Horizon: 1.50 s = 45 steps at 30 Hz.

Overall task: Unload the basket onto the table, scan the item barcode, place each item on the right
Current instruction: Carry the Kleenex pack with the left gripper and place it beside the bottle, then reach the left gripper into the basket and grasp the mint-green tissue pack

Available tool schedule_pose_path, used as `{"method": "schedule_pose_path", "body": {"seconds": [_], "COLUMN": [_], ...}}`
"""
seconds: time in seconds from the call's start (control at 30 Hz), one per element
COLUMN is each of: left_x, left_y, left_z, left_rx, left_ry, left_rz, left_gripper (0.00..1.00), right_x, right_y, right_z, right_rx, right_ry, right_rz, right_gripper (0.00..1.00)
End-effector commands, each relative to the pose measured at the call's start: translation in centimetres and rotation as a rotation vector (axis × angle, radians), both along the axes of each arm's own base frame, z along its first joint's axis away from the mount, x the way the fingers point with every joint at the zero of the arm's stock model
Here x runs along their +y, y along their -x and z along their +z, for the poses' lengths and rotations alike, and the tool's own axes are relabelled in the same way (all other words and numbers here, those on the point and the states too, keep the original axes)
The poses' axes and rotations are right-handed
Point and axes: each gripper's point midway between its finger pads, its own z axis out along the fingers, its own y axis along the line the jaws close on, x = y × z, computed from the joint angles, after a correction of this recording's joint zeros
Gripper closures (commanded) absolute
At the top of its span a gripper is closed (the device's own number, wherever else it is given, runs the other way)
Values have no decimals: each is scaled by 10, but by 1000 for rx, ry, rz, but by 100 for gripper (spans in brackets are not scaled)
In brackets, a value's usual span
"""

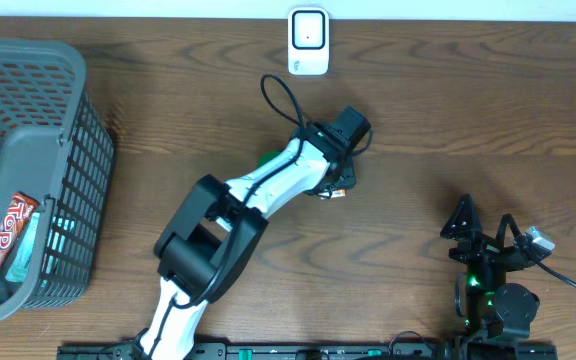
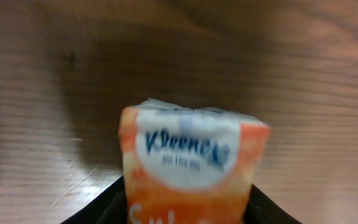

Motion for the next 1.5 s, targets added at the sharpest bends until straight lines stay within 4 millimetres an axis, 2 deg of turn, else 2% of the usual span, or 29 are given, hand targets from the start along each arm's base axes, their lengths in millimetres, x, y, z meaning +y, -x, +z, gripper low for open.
{"method": "schedule_pose_path", "body": {"seconds": [0.0, 0.07, 0.1, 0.17, 0.27, 0.3, 0.37, 0.4, 0.43, 0.53, 0.6, 0.67, 0.77, 0.9, 1.03, 1.2, 1.27, 1.37, 1.47], "left_x": [2, 1, 0, -6, -13, -12, -4, 6, 24, 95, 139, 192, 271, 387, 466, 532, 549, 566, 571], "left_y": [-1, -4, -6, -16, -29, -33, -37, -39, -43, -50, -49, -47, -43, -26, -8, 10, 15, 17, 16], "left_z": [-7, -2, 4, 28, 92, 126, 180, 204, 231, 295, 320, 335, 338, 324, 303, 269, 255, 229, 191], "left_rx": [0, -11, -24, -80, -207, -274, -384, -439, -506, -669, -721, -737, -696, -591, -502, -393, -348, -271, -153], "left_ry": [-23, -12, -5, 22, 74, 97, 114, 107, 82, -26, -77, -144, -222, -277, -270, -261, -270, -275, -273], "left_rz": [64, 63, 51, -19, -143, -184, -238, -244, -225, -60, 38, 137, 320, 699, 903, 1065, 1105, 1135, 1132], "left_gripper": [50, 25, 17, 7, 5, 4, 4, 4, 4, 0, 2, 2, 2, 2, 2, 2, 2, 2, 2], "right_x": [0, 0, 0, 0, 0, 0, 0, 0, 0, 0, 0, 0, 0, 0, 0, 0, 0, 0, 0], "right_y": [0, 0, 0, 0, 0, 0, 0, 0, 0, 0, 0, 0, 0, 0, 0, 0, 0, 0, 0], "right_z": [-1, -1, -1, -1, -1, -1, -1, -1, -1, -1, -1, -1, -1, -1, -1, -1, -1, -1, -1], "right_rx": [5, 5, 5, 5, 5, 5, 5, 5, 5, 5, 5, 5, 5, 5, 5, 5, 5, 5, 5], "right_ry": [13, 13, 13, 13, 13, 13, 13, 13, 13, 13, 13, 13, 13, 13, 13, 13, 13, 13, 13], "right_rz": [-1, -1, -1, -1, -1, -1, -1, -1, -1, -1, -1, -1, -1, -1, -1, -1, -1, -1, -1], "right_gripper": [1, 1, 1, 1, 1, 1, 1, 1, 1, 1, 1, 1, 1, 1, 1, 1, 1, 1, 1]}}
